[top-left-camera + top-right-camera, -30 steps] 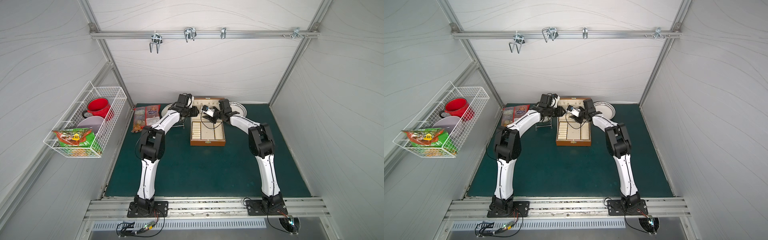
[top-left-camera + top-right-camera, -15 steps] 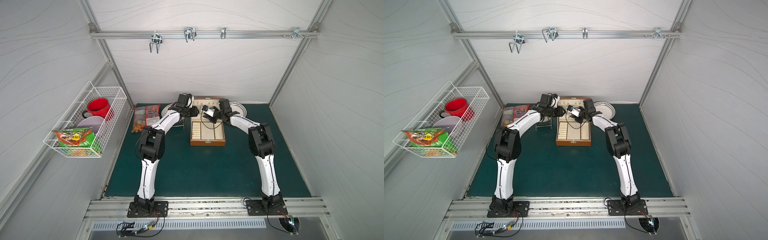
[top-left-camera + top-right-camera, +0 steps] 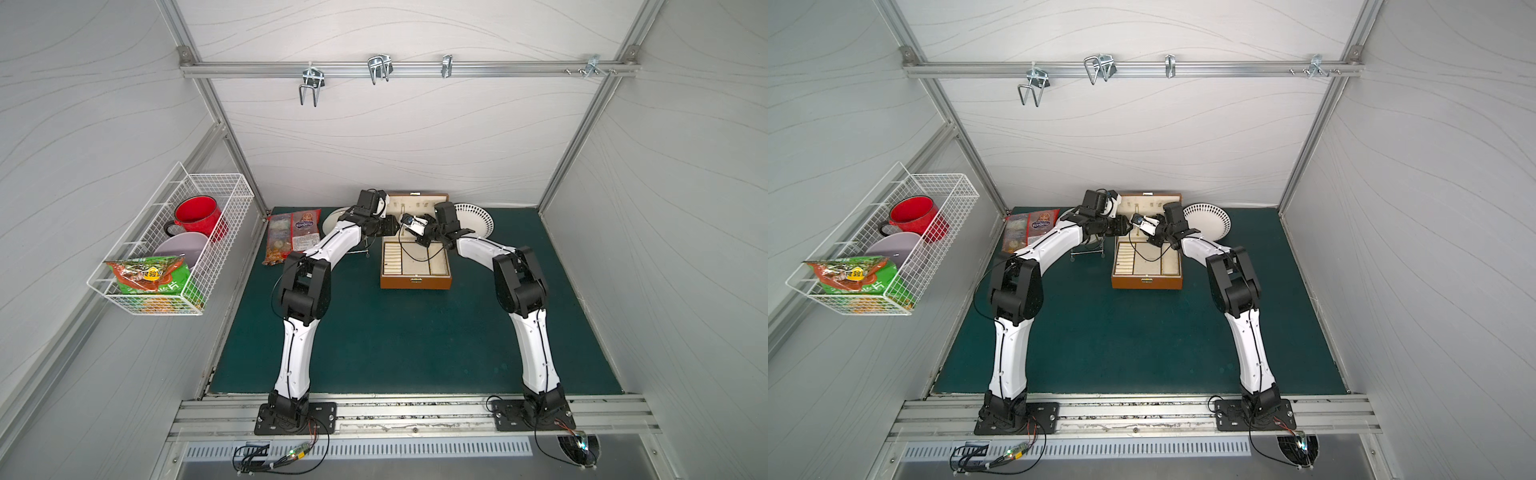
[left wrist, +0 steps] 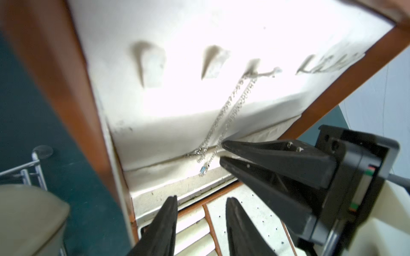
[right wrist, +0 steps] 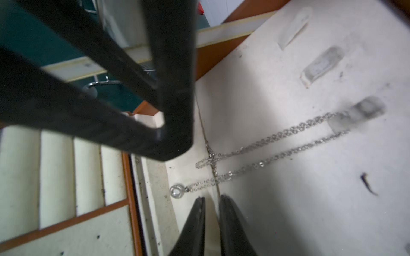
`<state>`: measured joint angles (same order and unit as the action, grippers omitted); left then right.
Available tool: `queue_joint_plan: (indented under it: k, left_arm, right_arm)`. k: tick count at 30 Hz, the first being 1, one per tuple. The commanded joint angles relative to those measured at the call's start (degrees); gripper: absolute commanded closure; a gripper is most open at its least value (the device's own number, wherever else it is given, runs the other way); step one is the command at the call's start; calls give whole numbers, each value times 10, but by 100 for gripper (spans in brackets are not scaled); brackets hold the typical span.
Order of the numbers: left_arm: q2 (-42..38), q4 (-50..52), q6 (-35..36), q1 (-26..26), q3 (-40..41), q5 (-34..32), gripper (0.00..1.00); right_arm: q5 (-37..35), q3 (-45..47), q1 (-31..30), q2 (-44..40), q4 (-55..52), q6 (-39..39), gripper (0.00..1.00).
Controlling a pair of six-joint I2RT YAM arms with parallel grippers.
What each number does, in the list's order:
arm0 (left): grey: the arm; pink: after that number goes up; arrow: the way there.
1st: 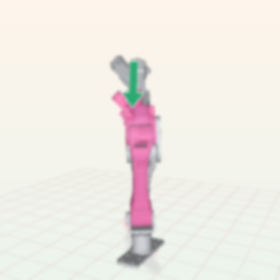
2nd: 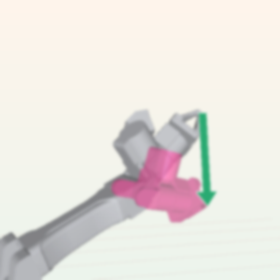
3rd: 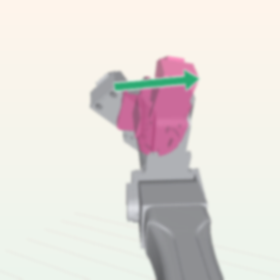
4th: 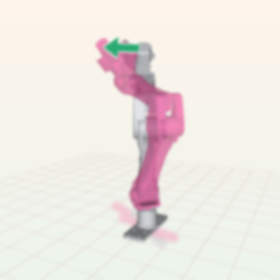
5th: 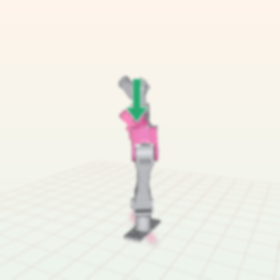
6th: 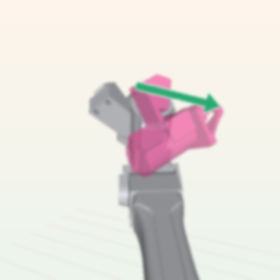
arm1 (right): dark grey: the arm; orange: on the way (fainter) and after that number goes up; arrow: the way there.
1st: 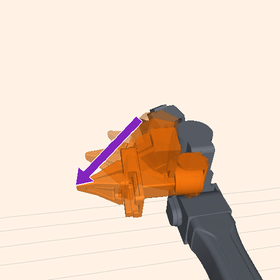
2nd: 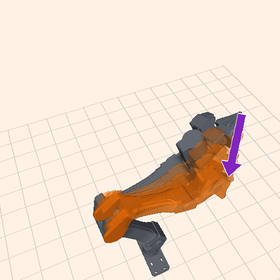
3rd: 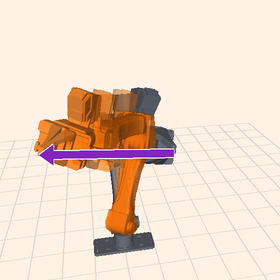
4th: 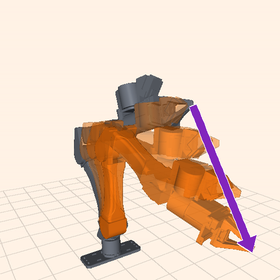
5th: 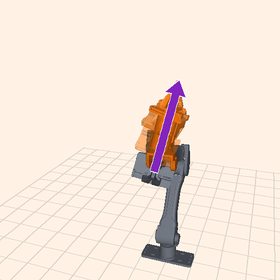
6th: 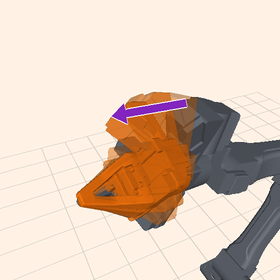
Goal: Put jewelry chain into jewelry box
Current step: Open the storage slot of the jewelry box.
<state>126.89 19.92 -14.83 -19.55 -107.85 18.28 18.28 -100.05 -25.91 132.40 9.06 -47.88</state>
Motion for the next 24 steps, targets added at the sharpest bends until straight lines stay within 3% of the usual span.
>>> queue_joint_plan:
  k: [1,4,24]
  left_arm:
    - [-16,-7,2,-2,0,6,59]
    - [-17,-9,2,-2,2,5,59]
    - [-30,-18,-11,-8,-3,5,60]
  right_arm:
    - [-31,11,-6,7,17,-7,91]
    - [-28,16,-6,0,18,-5,100]
    - [7,90,-17,-66,35,12,100]
